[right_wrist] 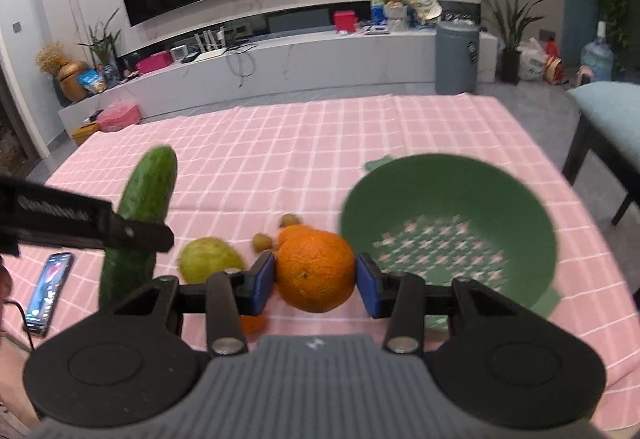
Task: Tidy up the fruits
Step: 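Lift the cucumber with the left tool while the right tool carries the orange over the colander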
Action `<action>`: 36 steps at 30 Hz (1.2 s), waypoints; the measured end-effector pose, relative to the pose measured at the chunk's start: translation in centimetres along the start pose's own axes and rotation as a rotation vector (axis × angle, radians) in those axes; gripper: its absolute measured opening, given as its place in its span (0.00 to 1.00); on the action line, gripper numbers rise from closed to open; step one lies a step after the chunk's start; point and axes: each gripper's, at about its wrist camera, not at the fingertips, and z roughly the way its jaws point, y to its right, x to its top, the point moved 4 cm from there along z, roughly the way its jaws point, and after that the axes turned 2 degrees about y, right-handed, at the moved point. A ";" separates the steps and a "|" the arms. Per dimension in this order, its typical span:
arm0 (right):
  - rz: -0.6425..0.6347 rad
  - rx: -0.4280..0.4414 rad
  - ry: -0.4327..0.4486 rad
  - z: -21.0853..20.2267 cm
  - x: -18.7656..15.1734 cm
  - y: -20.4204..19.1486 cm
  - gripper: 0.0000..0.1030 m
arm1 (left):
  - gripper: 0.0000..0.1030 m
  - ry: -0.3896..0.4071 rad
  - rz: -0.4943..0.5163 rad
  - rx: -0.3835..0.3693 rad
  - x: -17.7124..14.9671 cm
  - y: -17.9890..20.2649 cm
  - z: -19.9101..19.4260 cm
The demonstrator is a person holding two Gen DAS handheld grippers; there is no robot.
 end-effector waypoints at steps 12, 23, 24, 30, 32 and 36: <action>-0.013 -0.126 -0.004 -0.8 1.2 5.1 0.40 | 0.41 -0.027 0.139 -0.127 2.4 8.5 3.7; -0.083 -0.156 -0.115 2.5 0.9 8.0 0.40 | 0.41 -0.094 0.208 -0.156 3.4 12.2 8.3; -0.088 -0.156 -0.122 2.8 0.9 8.0 0.40 | 0.41 -0.097 0.211 -0.158 3.4 12.3 8.7; -0.091 -0.160 -0.166 4.6 0.7 8.8 0.40 | 0.41 -0.145 0.240 -0.149 3.3 12.8 11.3; -0.093 -0.162 -0.187 5.1 0.4 9.0 0.40 | 0.41 -0.174 0.249 -0.144 3.1 13.0 12.3; -0.106 -0.165 -0.230 6.3 0.1 9.4 0.40 | 0.41 -0.218 0.265 -0.144 2.5 13.2 13.6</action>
